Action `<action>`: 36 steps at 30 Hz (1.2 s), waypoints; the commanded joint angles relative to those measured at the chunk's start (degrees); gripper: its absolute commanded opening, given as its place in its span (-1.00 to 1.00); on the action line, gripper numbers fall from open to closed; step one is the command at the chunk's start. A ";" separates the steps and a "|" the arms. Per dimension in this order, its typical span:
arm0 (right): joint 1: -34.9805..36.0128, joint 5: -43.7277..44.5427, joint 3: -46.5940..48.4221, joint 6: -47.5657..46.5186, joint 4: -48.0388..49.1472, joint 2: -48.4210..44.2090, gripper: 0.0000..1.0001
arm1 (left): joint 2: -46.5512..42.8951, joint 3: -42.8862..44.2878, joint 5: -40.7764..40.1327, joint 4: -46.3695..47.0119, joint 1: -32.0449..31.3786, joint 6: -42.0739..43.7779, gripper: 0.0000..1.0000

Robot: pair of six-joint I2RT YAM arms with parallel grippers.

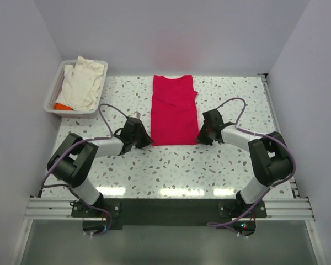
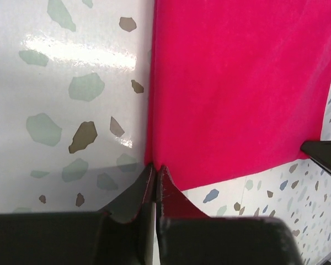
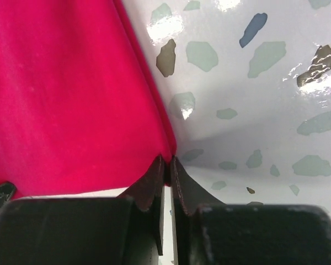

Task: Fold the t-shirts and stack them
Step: Fold the tshirt

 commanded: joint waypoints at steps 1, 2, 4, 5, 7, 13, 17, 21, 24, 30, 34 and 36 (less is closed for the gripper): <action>0.52 -0.22 0.26 0.77 -0.12 -0.67 -0.92 | 0.07 1.58 -0.48 -3.64 -0.18 1.08 -1.00; 0.53 -0.22 0.08 0.69 -0.39 -1.28 -0.99 | -0.97 1.49 -0.31 -4.34 -0.27 1.08 -1.00; 0.44 -0.75 -0.88 0.60 -1.09 -3.30 -1.00 | -2.21 0.88 -0.30 -5.13 -0.27 0.91 -1.00; 0.44 -0.84 -1.24 0.51 -1.35 -4.27 -1.00 | -3.78 0.44 0.13 -5.83 -0.27 0.82 -1.00; 0.44 -1.63 -2.64 0.25 -2.49 -6.55 -1.00 | -5.72 -0.96 0.22 -7.06 -0.27 0.73 -1.00; 0.44 -3.99 -9.32 -0.89 -6.62 -19.64 -1.00 | -17.31 -8.08 1.80 -10.76 -0.54 1.26 -1.00; 0.52 -7.42 -16.07 -0.72 -9.87 -31.57 -1.00 | -28.81 -15.62 2.68 -13.38 -2.64 -0.31 -1.00; 0.96 -11.55 -20.38 0.86 -13.21 -40.72 -1.00 | -38.23 -20.46 2.42 -16.20 -4.75 -2.25 -1.00; 1.32 -13.22 -23.29 1.82 -16.72 -47.75 -1.00 | -45.88 -23.54 2.68 -18.93 -5.46 -3.57 -1.00; 2.11 -15.69 -23.04 4.12 -22.09 -55.69 -1.00 | -55.91 -23.47 3.12 -24.91 -6.51 -4.81 -1.00; 2.02 -12.53 -18.13 1.23 -26.66 -56.05 -1.00 | -54.43 -18.82 2.25 -27.28 -6.51 -2.44 -1.00; 2.02 -10.78 -14.62 -0.10 -27.72 -55.17 -1.00 | -52.93 -14.80 1.11 -28.07 -6.60 -1.29 -1.00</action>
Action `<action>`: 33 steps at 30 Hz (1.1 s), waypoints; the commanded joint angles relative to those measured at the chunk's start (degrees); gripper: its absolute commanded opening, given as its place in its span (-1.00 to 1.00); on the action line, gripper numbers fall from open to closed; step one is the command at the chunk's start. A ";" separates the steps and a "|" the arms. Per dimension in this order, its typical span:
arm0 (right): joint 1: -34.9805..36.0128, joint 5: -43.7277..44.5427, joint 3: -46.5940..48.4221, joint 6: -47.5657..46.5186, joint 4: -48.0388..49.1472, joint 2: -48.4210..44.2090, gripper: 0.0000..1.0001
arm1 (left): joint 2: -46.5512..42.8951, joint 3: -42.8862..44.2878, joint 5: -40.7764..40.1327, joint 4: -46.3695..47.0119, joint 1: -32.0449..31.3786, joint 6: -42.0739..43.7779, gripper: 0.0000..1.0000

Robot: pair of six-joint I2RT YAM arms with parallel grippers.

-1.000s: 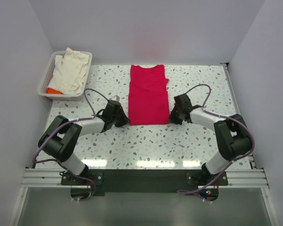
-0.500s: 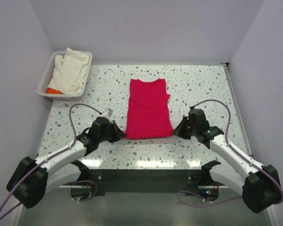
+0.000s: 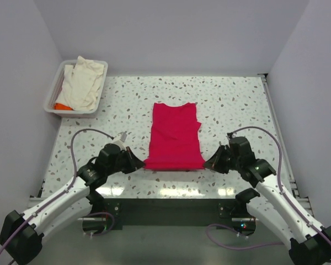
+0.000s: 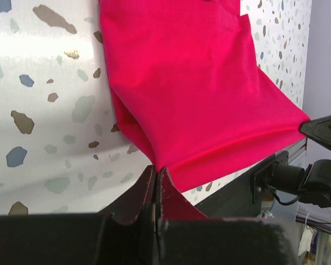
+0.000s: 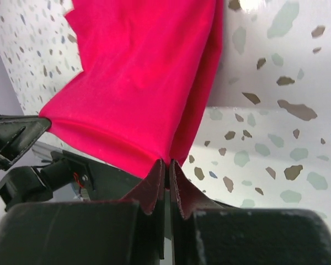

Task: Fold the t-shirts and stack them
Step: Fold the tshirt

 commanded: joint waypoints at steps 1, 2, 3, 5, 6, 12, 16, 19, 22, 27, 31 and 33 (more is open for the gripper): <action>-0.23 6.45 7.32 -3.29 -5.58 0.83 -1.00 | 3.52 7.72 -4.97 -4.58 0.18 3.56 -1.00; -0.23 7.07 9.50 -4.17 -5.50 2.23 -1.00 | 4.50 10.43 -5.50 -4.67 0.18 4.00 -1.00; -0.23 7.60 10.66 -4.53 -5.41 3.20 -1.00 | 5.64 11.76 -5.68 -4.67 0.26 4.27 -1.00; -0.23 9.18 12.77 -5.40 -4.97 4.96 -1.00 | 9.33 15.96 -6.30 -4.23 0.26 5.32 -1.00; -0.23 9.80 14.43 -5.49 -3.92 6.88 -1.00 | 10.65 17.56 -6.47 -4.15 0.26 5.67 -1.00; -0.32 12.88 22.43 -7.07 -0.23 16.11 -1.00 | 22.77 30.13 -7.27 -4.06 1.84 8.84 -1.00; -1.19 13.76 29.38 -8.92 1.01 26.29 -1.00 | 30.85 36.72 -5.95 -3.36 4.21 10.24 -1.00; -3.47 13.23 35.00 -9.89 2.15 33.93 -1.00 | 36.47 42.17 -4.55 -3.27 6.76 11.21 -1.00; -5.93 10.77 40.36 -10.68 3.91 40.10 -1.00 | 42.62 46.57 -1.66 -1.78 10.10 12.09 -1.00; -8.31 9.37 53.10 -12.26 4.26 55.57 -1.00 | 54.58 57.19 1.96 -0.72 15.37 14.38 -1.00; -10.51 9.01 63.03 -13.23 3.83 67.60 -1.00 | 68.53 66.59 7.92 1.74 18.19 15.78 -1.00; -11.30 7.17 66.91 -13.32 5.04 74.09 -1.00 | 73.83 73.71 9.43 1.04 19.16 16.83 -1.00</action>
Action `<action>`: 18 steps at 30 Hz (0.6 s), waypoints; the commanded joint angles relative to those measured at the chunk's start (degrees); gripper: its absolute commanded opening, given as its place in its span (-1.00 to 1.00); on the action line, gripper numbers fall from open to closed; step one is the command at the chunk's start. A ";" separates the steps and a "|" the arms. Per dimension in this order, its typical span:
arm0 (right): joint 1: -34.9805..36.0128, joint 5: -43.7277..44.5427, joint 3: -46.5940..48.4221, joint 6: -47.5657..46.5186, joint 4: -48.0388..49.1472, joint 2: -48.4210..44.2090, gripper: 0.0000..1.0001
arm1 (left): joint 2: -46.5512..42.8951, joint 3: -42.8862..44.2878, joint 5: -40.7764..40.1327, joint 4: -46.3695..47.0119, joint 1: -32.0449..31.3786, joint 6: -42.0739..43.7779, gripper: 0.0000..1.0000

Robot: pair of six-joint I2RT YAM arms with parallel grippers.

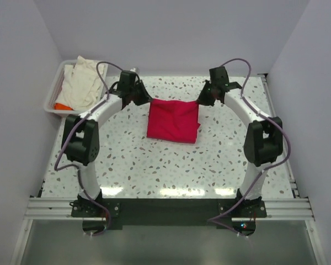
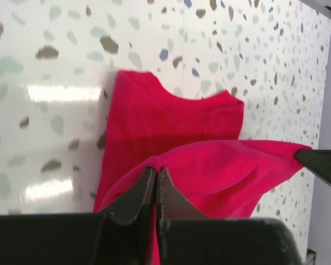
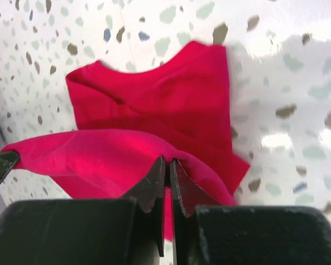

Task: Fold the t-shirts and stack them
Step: Fold the tshirt

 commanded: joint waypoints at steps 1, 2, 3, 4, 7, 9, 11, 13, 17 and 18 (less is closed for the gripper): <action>-2.08 -2.88 5.89 -1.30 3.03 7.88 -0.83 | 10.21 10.10 5.80 3.25 2.46 3.55 -0.89; -2.52 -4.11 7.72 -1.29 4.35 9.55 -0.71 | 11.73 12.03 5.98 3.68 2.90 3.38 -0.49; -2.96 -5.17 8.79 -1.29 5.24 12.78 -0.61 | 13.57 12.05 7.12 5.52 3.34 3.29 -0.28; -3.49 -5.44 9.93 -1.38 5.68 13.86 -0.29 | 14.20 12.32 8.52 8.23 4.13 2.94 -0.08; -3.84 -3.17 14.59 -3.74 3.50 15.45 0.27 | 13.95 12.76 10.11 10.27 5.53 3.37 0.34; -3.84 -1.06 16.18 -4.63 1.66 14.40 0.31 | 11.58 12.76 9.15 9.23 5.80 4.43 0.42; -3.76 0.09 14.70 -4.63 1.47 11.07 0.31 | 9.47 10.66 8.10 8.96 5.63 5.83 0.41; -2.27 2.28 12.68 -4.28 1.29 7.65 0.28 | 6.48 7.16 6.87 8.70 5.54 5.40 0.34; 2.47 9.66 8.63 -6.48 -1.16 5.44 0.22 | 2.17 1.09 1.16 8.17 3.44 6.36 -0.11; 3.44 10.63 8.01 -6.83 -1.00 5.43 0.21 | 1.64 0.20 0.72 8.52 2.91 6.80 -0.22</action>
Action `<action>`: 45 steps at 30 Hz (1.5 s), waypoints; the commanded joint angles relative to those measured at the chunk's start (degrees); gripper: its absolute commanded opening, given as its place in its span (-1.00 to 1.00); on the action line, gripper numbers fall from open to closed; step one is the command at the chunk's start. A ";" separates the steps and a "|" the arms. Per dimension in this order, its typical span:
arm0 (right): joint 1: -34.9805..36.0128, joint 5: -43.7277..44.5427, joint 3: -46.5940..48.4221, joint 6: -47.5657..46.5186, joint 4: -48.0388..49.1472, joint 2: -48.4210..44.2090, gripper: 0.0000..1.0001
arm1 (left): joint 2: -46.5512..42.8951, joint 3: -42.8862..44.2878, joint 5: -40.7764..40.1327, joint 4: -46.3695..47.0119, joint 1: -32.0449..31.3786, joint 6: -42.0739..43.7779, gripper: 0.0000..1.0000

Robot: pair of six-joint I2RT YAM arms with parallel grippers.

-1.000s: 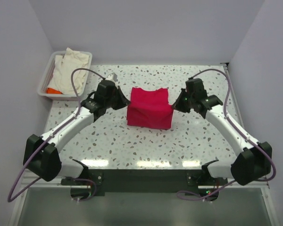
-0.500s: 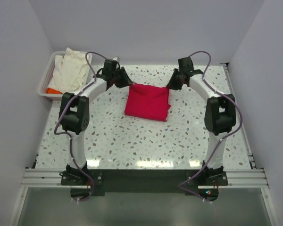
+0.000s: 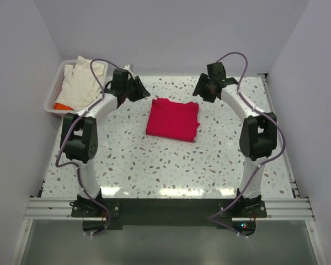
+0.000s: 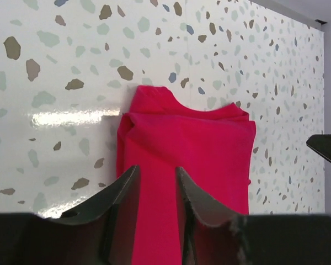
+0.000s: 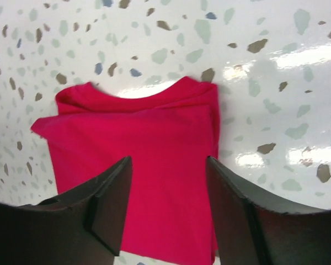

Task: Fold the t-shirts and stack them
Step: Fold the tshirt, then neatly place the folded tshirt to the corner

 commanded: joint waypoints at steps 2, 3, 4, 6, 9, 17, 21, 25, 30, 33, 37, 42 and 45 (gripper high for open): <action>6.56 7.13 -2.94 -2.77 0.14 -3.22 0.09 | -3.74 -3.40 -4.21 2.32 -3.35 3.48 -0.50; 7.09 6.96 -3.39 -2.77 0.85 -2.70 0.03 | -2.52 -3.14 -4.12 2.40 -3.70 3.66 -0.59; 7.88 6.87 -3.65 -3.03 1.55 -2.26 -0.10 | -1.64 -2.18 -3.78 2.23 -4.31 3.92 -0.66; 8.15 5.90 -3.66 -3.73 3.22 -0.25 -0.18 | 0.99 -0.94 -3.34 2.31 -5.02 4.10 -0.83; 8.15 5.55 -2.60 -5.05 4.80 3.44 -0.19 | 4.86 0.55 -2.02 4.06 -5.55 4.28 -0.85; 4.46 4.41 2.76 -3.47 6.66 12.33 -0.20 | 16.03 9.25 -4.12 5.39 -4.59 2.26 -0.57; 2.35 3.71 2.15 -2.33 6.83 12.87 -0.19 | 16.92 7.33 -5.44 6.08 -3.71 -1.69 -0.44; 1.38 1.33 1.97 -1.54 6.74 12.78 -0.16 | 16.74 5.57 -4.83 6.80 -3.71 -2.23 -0.36; 1.29 0.45 3.46 -2.67 5.25 10.06 -0.11 | 12.88 5.21 -4.04 7.50 -3.62 -1.09 -0.15; 1.12 0.36 4.43 -4.17 3.15 7.69 0.00 | 9.81 6.09 -4.21 6.98 -3.53 0.66 0.03; 0.94 0.19 4.88 -6.54 -0.28 4.96 0.14 | 5.76 6.62 -5.44 4.96 -3.27 3.22 0.28; 1.03 0.19 0.05 -8.21 -2.31 1.18 0.32 | -0.39 4.17 -7.28 2.49 -3.18 4.54 0.35; 0.94 -1.22 -4.26 -8.92 -2.49 -1.37 0.44 | -4.17 1.18 -6.85 1.62 -3.18 3.76 0.36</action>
